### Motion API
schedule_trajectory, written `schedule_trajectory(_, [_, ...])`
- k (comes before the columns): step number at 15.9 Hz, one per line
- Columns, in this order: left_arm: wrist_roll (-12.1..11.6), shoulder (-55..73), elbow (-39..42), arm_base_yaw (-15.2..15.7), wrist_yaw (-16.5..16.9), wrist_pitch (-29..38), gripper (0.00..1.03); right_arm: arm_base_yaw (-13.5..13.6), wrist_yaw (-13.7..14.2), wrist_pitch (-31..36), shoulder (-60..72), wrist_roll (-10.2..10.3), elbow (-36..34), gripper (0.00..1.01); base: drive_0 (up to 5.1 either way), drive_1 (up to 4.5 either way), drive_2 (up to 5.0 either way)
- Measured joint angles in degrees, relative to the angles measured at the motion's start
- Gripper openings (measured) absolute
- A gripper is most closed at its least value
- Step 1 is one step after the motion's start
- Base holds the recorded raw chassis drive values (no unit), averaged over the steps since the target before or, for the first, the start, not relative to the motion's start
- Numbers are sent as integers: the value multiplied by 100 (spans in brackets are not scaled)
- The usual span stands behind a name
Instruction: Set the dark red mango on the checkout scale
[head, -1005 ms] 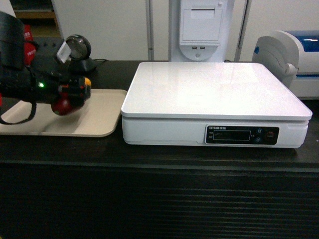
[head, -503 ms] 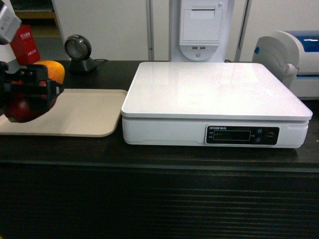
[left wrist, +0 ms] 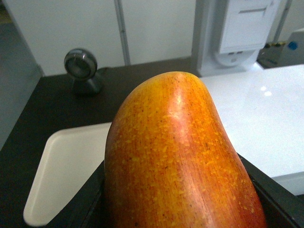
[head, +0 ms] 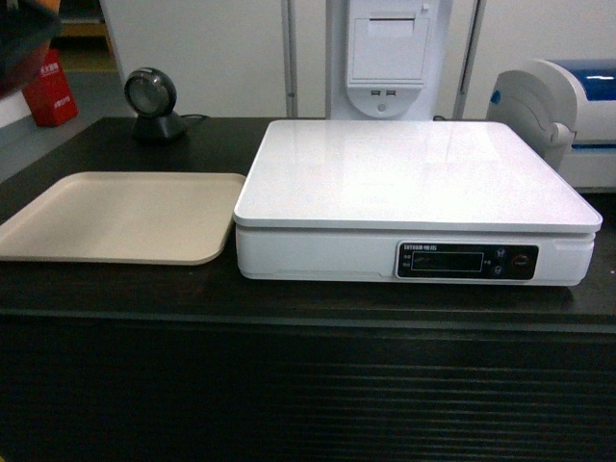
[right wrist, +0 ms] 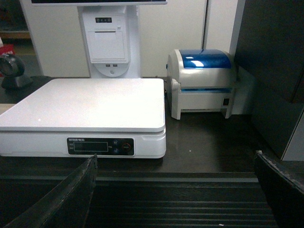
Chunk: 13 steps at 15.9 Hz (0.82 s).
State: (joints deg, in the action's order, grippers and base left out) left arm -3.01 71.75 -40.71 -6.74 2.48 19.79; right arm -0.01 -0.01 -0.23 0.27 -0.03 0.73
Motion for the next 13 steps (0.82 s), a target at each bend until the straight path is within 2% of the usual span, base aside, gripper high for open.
schedule_trajectory(2, [7,-173,-254,-271,2,-118,62,0,0,0,0,0,0,98,0,0,0])
schedule_trajectory(3, [7,-105,-452,-516,-39,-116,62,0,2,2,0,0,0,98,0,0,0])
schedule_trajectory(5, [24,398,-835,-852,-48,66,62,0,2,2,0,0,0,98,0,0,0])
schedule_trajectory(8, [227,1609,-1670,-1252,151,125,62,0,2,2,0,0,0,98,0,0,0])
schedule_trajectory(11, [540,3005,-2841,-1572,396,-184,62,0,2,2,0,0,0,98,0,0,0])
schedule_trajectory(13, [605,3523,-3388,-1753,424,-319,62,0,0,2,0,0,0,98,0,0,0])
